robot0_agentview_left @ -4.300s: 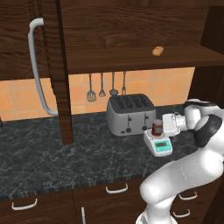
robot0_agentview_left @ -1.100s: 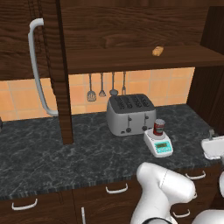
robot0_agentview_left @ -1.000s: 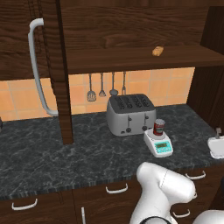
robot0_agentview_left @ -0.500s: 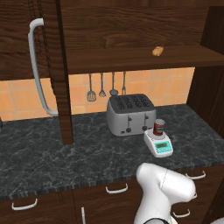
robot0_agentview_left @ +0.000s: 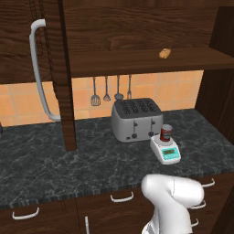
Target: Pick the canned food and place it on the digital scale for weighing, and close the cabinet.
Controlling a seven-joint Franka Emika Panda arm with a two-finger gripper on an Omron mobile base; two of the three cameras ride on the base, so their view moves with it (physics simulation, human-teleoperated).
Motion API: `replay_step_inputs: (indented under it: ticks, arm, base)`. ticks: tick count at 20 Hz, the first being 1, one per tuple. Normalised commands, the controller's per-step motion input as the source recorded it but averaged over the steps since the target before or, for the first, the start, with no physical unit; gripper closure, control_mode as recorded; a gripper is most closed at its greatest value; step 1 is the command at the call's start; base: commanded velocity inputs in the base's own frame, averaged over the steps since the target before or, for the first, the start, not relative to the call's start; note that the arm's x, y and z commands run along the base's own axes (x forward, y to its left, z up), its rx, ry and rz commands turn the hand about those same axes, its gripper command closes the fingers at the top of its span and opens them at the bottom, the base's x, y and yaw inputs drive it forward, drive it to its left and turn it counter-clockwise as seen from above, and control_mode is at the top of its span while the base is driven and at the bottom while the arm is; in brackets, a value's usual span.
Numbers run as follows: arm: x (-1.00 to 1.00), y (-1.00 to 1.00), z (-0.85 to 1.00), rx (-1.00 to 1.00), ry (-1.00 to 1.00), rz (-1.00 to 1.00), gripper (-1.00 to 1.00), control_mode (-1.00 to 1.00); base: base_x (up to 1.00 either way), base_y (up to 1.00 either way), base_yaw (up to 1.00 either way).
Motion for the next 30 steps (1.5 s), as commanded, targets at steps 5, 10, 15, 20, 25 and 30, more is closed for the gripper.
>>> replay_step_inputs:
  ticks: [5,10,15,20,25,30]
  arm:
    - [0.04,-0.51,0.0,-0.16,0.21,-0.12,-1.0,-1.0]
    - [0.0,-0.52,0.0,0.0,0.0,-0.07,-1.0,-1.0]
    - [0.43,-0.38,-0.04,0.0,0.0,-0.04,-1.0,-1.0]
    - [0.63,-0.02,-0.13,0.0,0.0,0.0,-1.0,-1.0]
    - [0.56,0.05,-0.02,0.0,0.0,0.0,-1.0,-1.0]
    - [0.68,-0.28,0.0,0.03,0.0,0.04,-1.0,-1.0]
  base:
    - [0.0,0.0,0.0]
    - [0.0,0.0,0.0]
    - [0.0,0.0,0.0]
    - [0.0,0.0,0.0]
    - [0.0,0.0,0.0]
    - [0.0,0.0,0.0]
